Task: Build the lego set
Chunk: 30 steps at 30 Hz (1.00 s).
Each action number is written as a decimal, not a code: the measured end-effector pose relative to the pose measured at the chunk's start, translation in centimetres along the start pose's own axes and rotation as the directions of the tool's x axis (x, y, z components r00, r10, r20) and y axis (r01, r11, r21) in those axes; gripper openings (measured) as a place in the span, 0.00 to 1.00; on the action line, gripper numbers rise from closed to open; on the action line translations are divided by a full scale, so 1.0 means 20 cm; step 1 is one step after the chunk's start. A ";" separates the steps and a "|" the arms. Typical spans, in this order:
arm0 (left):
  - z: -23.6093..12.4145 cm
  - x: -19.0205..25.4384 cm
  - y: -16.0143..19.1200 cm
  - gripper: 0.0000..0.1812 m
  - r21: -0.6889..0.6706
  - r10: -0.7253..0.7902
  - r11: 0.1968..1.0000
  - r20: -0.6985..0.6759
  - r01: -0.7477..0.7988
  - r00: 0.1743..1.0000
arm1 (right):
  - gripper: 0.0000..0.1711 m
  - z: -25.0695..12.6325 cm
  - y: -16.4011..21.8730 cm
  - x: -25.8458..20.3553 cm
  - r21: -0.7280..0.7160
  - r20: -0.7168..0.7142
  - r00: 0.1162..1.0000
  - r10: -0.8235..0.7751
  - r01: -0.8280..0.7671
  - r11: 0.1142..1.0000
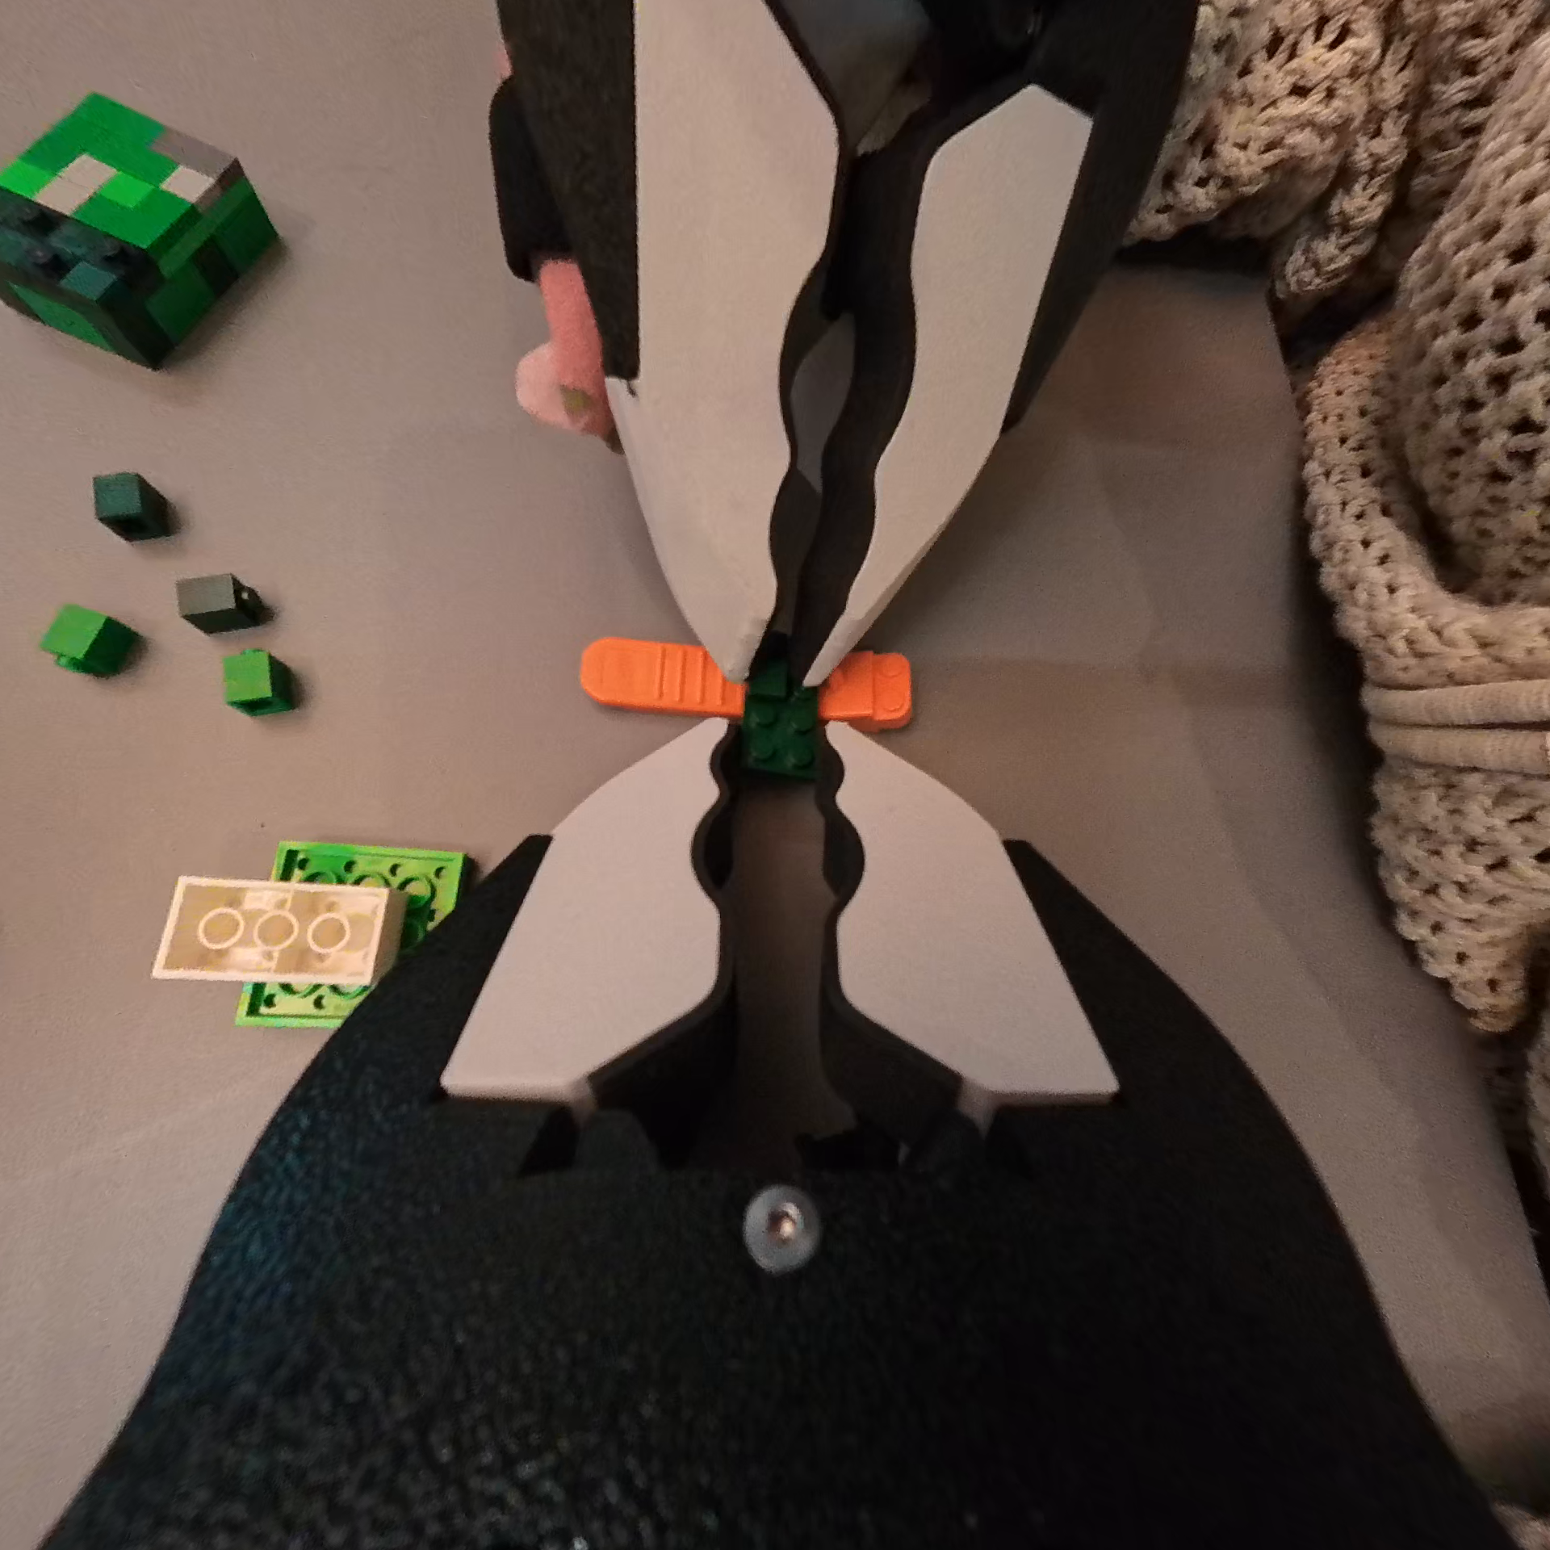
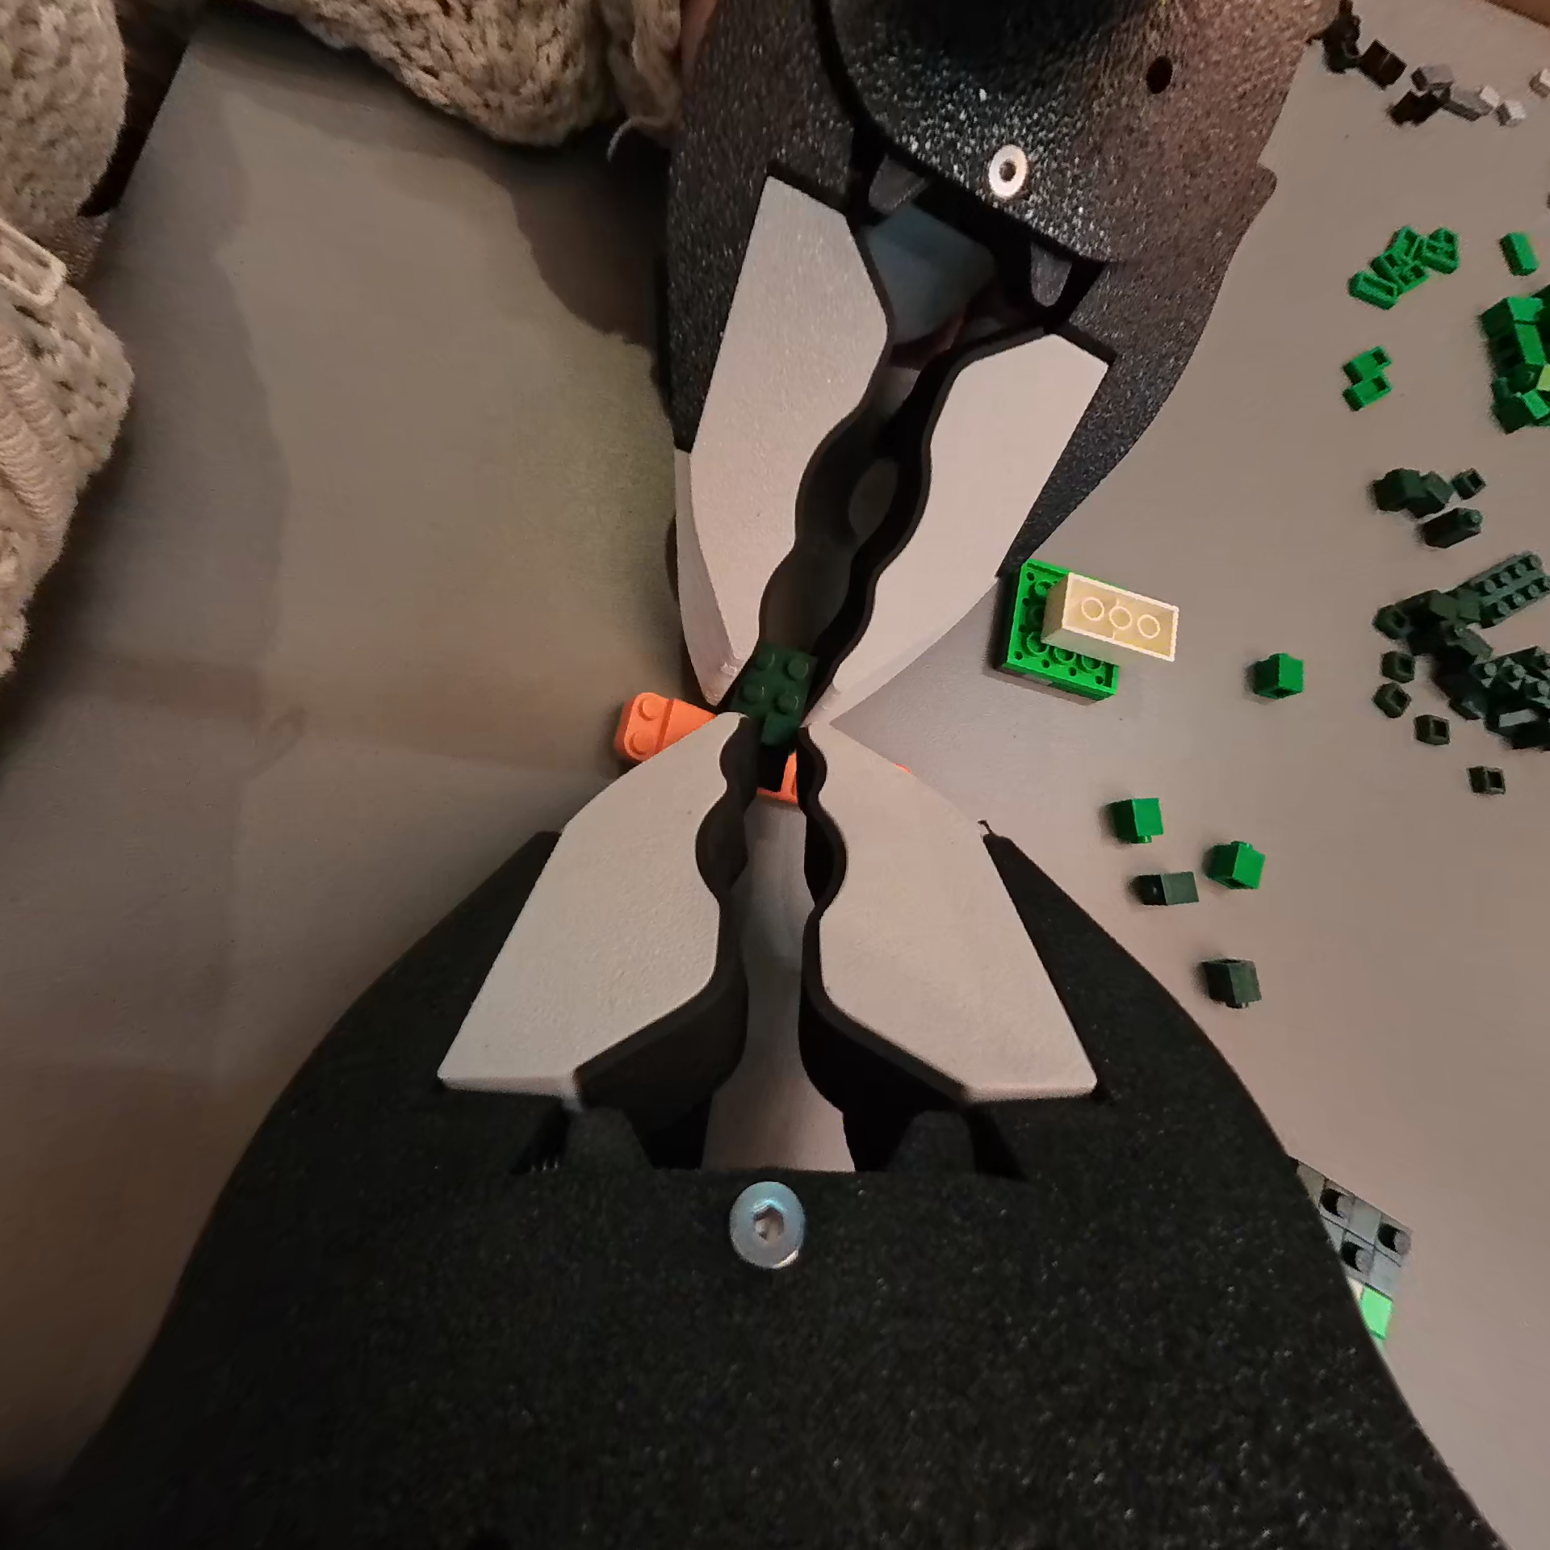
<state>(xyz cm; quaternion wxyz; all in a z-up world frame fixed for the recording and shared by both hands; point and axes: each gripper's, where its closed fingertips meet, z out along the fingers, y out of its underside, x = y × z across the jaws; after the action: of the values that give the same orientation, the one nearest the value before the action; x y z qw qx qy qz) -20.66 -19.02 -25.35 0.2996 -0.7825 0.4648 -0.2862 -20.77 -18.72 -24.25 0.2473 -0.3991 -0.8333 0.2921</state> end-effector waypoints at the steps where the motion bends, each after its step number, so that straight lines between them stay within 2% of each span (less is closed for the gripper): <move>1: 0.00 0.00 0.00 0.09 0.000 0.001 1.000 0.000 -0.001 1.000 | 0.05 0.00 0.00 0.00 0.000 -0.002 1.000 -0.003 0.003 1.000; 20: 0.00 -0.01 0.01 0.09 0.003 -0.002 1.000 -0.004 0.002 1.000 | 0.08 -0.01 -0.01 -0.02 0.024 0.032 0.999 0.021 -0.022 0.999; 25: 0.00 -0.02 0.01 0.09 0.004 -0.005 1.000 -0.005 0.005 1.000 | 0.09 -0.02 -0.01 0.01 0.029 -0.002 1.000 0.015 -0.015 0.999; 28: 0.00 -0.02 0.01 0.09 0.005 -0.008 1.000 -0.005 0.008 1.000 | 0.00 -0.04 -0.03 0.03 0.054 -0.066 0.998 -0.002 0.006 0.998; 30: 0.00 -0.01 0.00 0.09 0.006 -0.013 1.000 -0.007 0.013 1.000 | 0.00 -0.04 -0.03 0.06 0.055 -0.120 0.993 0.015 -0.009 0.998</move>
<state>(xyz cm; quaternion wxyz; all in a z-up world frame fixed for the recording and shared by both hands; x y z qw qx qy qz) -20.81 -18.79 -25.46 0.2984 -0.7836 0.4600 -0.2921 -21.12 -17.78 -23.08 0.3060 -0.4141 -0.8061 0.2916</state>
